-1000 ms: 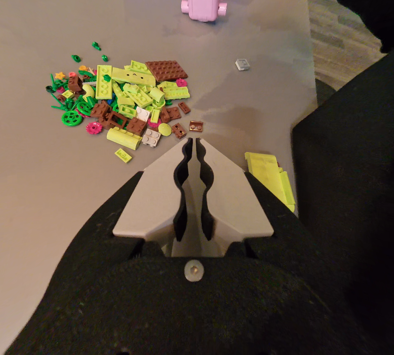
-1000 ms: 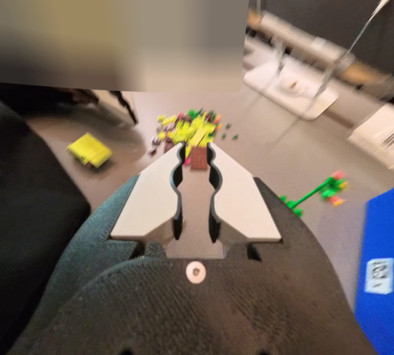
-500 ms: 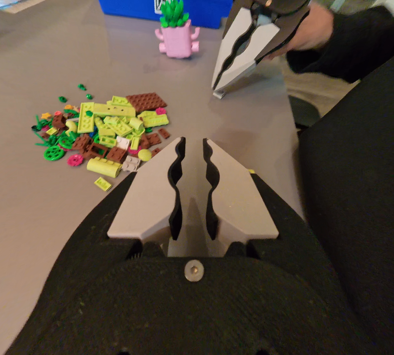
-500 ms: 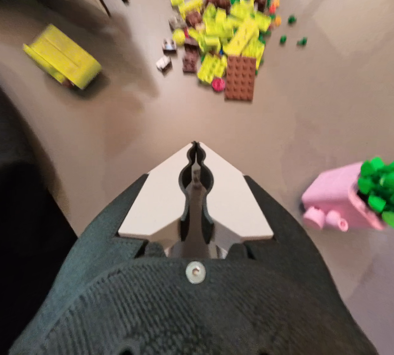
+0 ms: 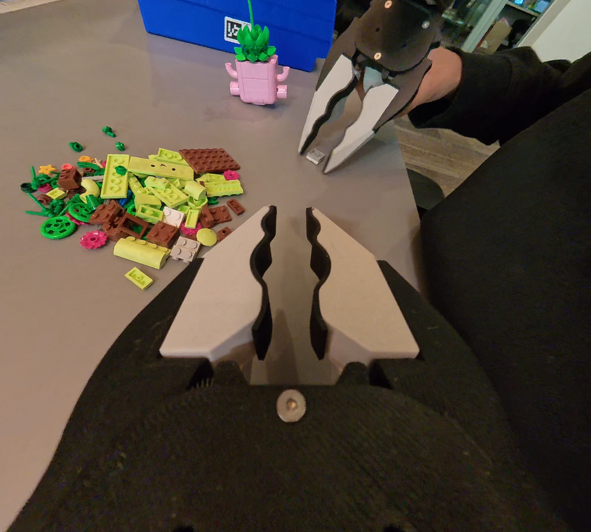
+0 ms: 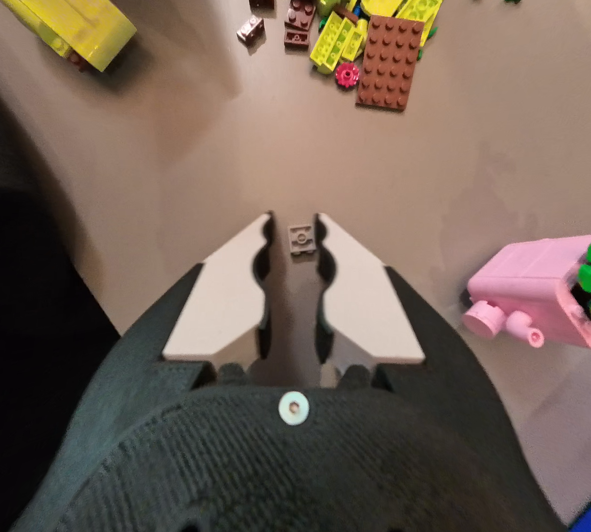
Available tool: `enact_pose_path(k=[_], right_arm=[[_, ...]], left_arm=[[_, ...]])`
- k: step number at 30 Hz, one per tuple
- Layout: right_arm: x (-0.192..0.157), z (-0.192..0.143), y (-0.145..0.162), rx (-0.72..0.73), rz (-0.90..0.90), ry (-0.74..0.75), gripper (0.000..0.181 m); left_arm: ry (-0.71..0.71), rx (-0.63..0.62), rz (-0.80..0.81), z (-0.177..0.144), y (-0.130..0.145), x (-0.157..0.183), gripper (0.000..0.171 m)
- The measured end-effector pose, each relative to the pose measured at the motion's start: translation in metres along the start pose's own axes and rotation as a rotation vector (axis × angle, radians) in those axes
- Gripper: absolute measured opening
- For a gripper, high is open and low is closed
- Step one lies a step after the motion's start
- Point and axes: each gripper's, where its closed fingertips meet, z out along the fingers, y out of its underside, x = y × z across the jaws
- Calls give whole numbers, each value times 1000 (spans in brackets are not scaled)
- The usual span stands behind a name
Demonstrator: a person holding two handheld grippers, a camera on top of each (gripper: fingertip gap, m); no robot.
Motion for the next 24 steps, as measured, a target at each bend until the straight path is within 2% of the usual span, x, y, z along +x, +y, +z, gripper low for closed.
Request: enact_pose_path(k=[1, 3, 7, 9, 11, 14, 18, 21, 24], right_arm=[[0, 1, -3, 5, -2, -9, 0], [-1, 2, -19, 73, -10, -29, 0], [-15, -9, -98, 423, 42, -186, 0], [-10, -10, -118, 490, 79, -197, 0], [3, -11, -108, 422, 92, -153, 15], [19, -26, -68, 272, 95, -73, 26], [9, -28, -12, 58, 84, -61, 44], [3, -19, 7, -18, 42, -43, 43], [-3, -9, 14, -77, 35, -71, 42]], left_arm=[[11, 5, -9, 0, 0, 1, 17], [33, 23, -29, -1, -2, 2, 19], [80, 88, -76, -5, -10, 2, 31], [80, 115, -103, -7, -12, -3, 30], [75, 120, -142, -9, -11, -10, 30], [89, 146, -187, -13, -15, -13, 30], [128, 159, -207, -16, -19, -7, 30], [116, 157, -184, -15, -20, -6, 30], [107, 142, -174, -13, -17, -6, 30]])
